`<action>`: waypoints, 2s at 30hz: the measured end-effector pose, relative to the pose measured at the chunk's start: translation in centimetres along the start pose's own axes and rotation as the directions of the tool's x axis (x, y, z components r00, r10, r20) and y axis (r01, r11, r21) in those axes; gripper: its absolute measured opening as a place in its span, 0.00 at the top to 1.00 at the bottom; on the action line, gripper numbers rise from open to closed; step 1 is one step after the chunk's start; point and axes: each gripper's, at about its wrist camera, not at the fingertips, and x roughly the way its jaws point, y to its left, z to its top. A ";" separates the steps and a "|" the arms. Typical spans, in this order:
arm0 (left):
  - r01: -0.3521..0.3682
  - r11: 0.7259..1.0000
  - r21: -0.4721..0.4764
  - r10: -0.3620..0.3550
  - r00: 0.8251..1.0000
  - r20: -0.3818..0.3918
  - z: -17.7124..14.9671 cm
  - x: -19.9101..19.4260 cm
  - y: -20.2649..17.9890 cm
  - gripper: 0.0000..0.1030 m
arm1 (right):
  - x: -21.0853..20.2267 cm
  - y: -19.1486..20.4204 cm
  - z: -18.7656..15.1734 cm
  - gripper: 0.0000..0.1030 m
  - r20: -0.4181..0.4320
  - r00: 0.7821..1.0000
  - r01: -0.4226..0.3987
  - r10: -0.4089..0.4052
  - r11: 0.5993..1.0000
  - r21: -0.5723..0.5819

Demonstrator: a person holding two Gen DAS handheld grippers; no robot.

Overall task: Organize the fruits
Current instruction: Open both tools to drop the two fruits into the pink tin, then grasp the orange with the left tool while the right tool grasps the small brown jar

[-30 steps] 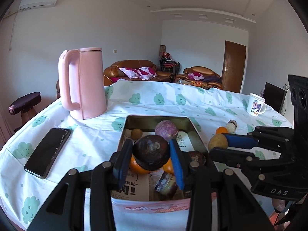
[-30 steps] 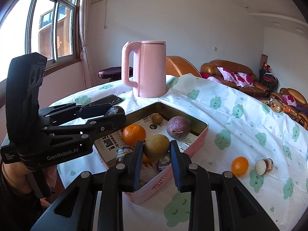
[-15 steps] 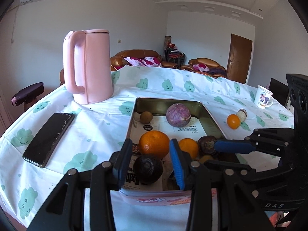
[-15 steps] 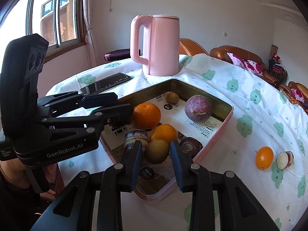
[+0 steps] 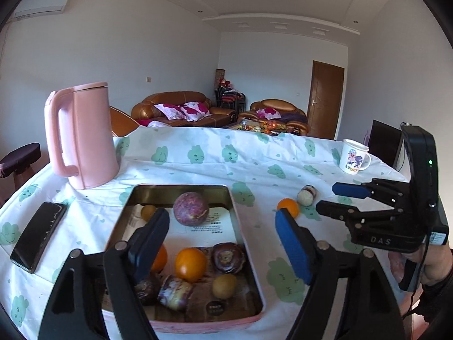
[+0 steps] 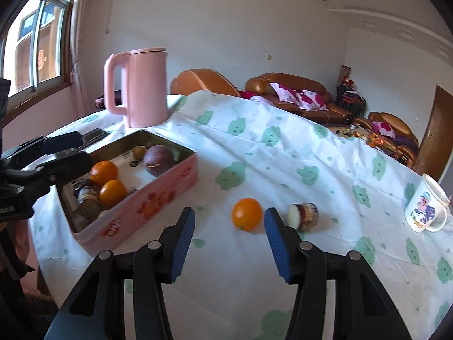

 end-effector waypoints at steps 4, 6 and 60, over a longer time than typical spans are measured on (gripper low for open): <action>0.049 0.998 0.030 -0.049 0.999 -0.010 0.9 1.6 -3.3 0.21 | 1.5 -3.8 0.0 0.48 -0.035 0.998 0.055 -0.052 0.995 0.084; 0.068 0.997 0.043 -0.068 0.998 -0.019 1.2 2.6 -4.7 0.21 | 2.5 -4.8 0.0 0.48 -0.059 0.997 0.052 -0.046 0.993 0.110; 0.125 0.991 0.038 -0.101 0.913 -0.395 0.8 16.7 -10.0 0.64 | 3.8 -8.0 -2.0 0.68 -0.159 0.987 0.076 -0.034 0.962 0.263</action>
